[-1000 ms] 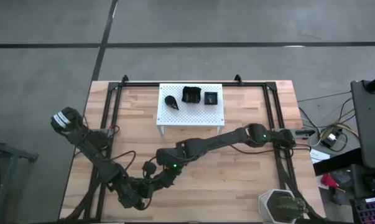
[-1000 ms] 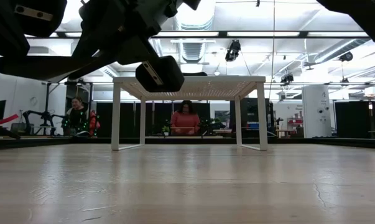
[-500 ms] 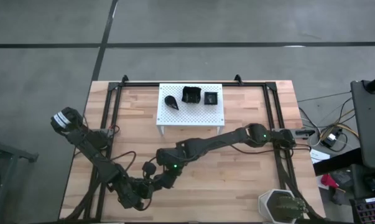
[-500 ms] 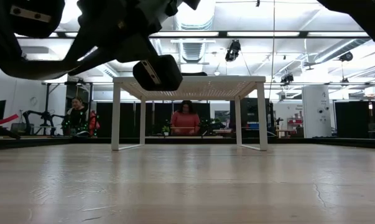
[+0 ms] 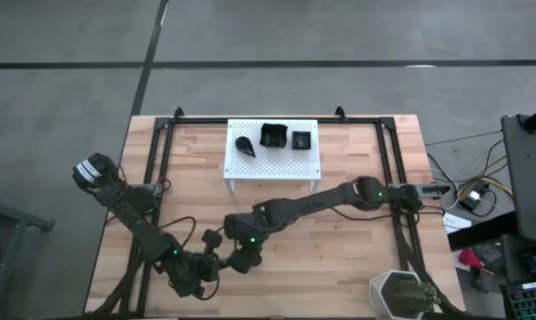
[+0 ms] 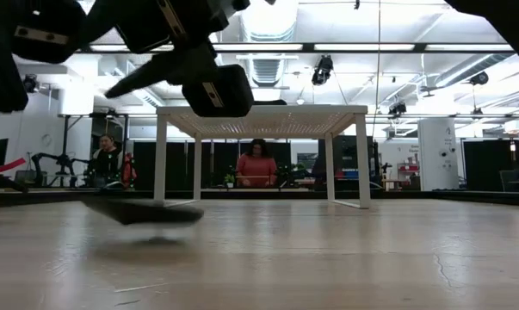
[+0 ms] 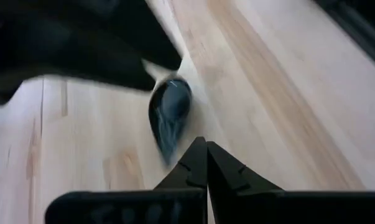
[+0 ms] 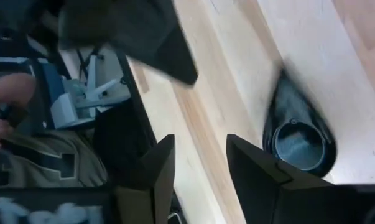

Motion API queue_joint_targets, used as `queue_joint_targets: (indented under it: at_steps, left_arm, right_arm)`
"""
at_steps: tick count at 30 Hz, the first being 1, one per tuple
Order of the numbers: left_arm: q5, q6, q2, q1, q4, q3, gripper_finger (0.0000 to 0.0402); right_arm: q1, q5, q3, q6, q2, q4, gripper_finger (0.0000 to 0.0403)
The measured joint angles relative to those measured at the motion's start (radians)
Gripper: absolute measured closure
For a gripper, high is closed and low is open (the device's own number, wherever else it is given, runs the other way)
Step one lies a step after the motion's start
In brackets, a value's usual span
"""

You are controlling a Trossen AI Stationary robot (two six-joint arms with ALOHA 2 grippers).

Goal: Pick & Place Mini shaped plates
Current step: Stack the drop shaped plate on top of the drop shaped plate on the shelf

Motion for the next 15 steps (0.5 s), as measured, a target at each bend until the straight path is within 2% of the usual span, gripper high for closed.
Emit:
queue_joint_targets:
  at_steps: [7,13,15]
  left_arm:
    - [0.003,-0.033,-0.002,0.000,-0.005,-0.001,0.0401]
    - [-0.003,-0.042,-0.002,0.000,-0.004,-0.001,0.0385]
    - [-0.002,-0.049,-0.002,0.000,-0.004,-0.001,0.0373]
  right_arm:
    - [0.025,0.046,-0.015,-0.105,0.000,-0.122,0.0248]
    - [0.066,0.176,-0.025,-0.318,0.000,-0.167,0.0257]
    - [0.079,0.207,-0.027,-0.330,0.000,-0.193,0.0261]
